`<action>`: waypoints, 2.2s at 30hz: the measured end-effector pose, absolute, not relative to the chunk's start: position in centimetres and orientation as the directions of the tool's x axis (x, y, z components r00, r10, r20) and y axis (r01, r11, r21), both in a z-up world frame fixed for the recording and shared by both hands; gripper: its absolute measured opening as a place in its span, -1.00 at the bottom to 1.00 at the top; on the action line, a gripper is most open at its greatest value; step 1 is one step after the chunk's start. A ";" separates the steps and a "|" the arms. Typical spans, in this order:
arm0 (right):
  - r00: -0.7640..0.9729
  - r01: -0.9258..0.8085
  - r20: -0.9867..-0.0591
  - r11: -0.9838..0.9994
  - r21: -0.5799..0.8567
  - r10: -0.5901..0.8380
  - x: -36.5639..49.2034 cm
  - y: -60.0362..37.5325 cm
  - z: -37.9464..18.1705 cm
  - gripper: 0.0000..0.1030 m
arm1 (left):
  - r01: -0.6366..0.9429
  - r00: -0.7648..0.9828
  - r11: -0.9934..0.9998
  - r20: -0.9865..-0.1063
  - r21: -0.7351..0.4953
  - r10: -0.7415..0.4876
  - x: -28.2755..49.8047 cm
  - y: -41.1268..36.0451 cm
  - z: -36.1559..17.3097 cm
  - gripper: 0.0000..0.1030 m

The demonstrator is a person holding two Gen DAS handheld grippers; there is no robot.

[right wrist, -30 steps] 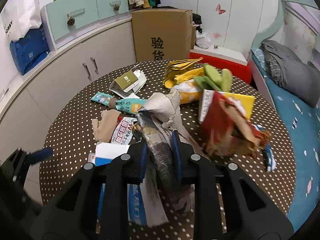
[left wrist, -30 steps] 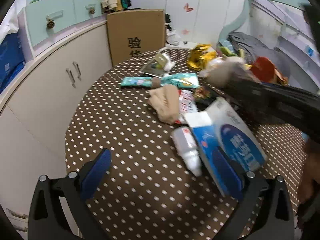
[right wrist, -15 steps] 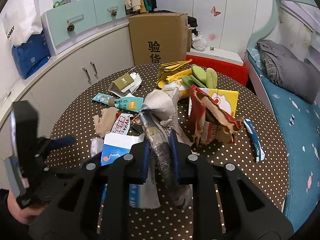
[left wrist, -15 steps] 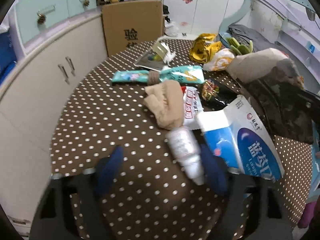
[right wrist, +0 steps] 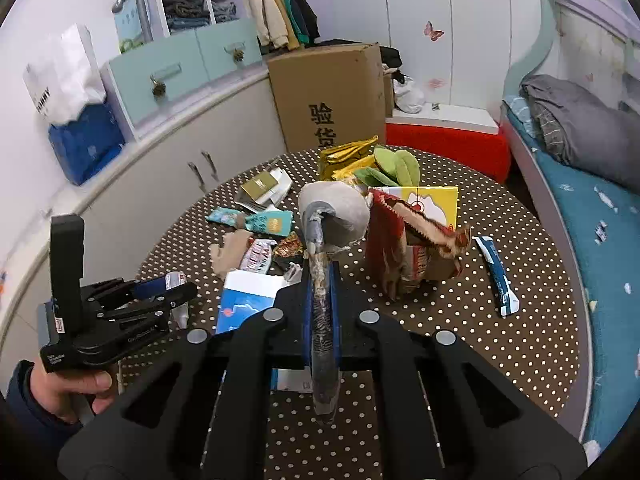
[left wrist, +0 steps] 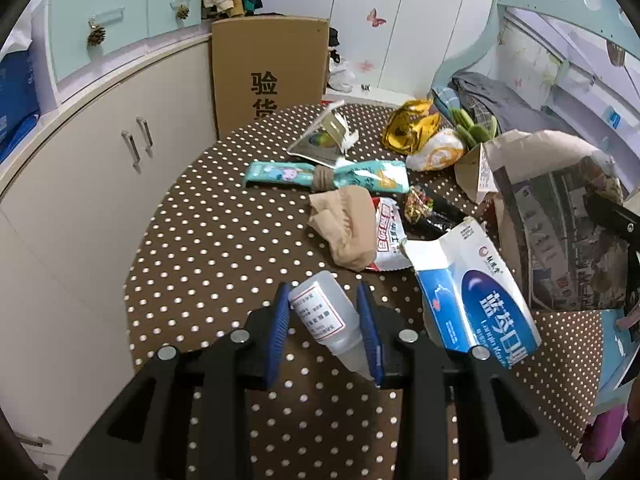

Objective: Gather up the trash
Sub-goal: 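Close the left tool on the small white plastic bottle, then release the bottle from the left tool into the bin while the right drops the newspaper, then move both open tools back over the table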

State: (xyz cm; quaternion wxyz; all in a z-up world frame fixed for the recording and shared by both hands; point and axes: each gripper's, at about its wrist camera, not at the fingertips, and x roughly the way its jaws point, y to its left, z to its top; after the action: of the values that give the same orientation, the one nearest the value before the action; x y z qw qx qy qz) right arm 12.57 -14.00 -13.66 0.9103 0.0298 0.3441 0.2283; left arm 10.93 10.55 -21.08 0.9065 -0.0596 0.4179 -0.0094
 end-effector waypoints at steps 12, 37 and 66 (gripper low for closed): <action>0.743 -0.425 -0.405 0.843 0.330 0.533 10.0 -20.0 -6.8 -0.86 | 0.097 0.771 0.982 -0.612 -0.160 -0.176 9.8 6.2 -12.5 -0.36; 0.729 0.352 -0.682 0.820 0.451 0.062 11.7 -51.6 -23.8 -0.86 | 0.665 0.371 0.712 -0.729 -0.224 -0.575 17.5 -33.5 -16.9 -0.36; 0.709 0.516 -0.701 0.731 0.446 -0.073 10.7 -52.9 -24.4 0.88 | 0.620 0.493 0.782 -0.749 -0.055 -0.444 18.9 -34.0 -17.6 0.77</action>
State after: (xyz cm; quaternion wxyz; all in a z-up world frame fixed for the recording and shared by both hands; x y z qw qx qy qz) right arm 10.65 -52.88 -24.41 0.8656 0.3246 0.3412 -0.1700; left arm 18.93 -34.04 -17.63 0.8567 0.1114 0.3965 -0.3105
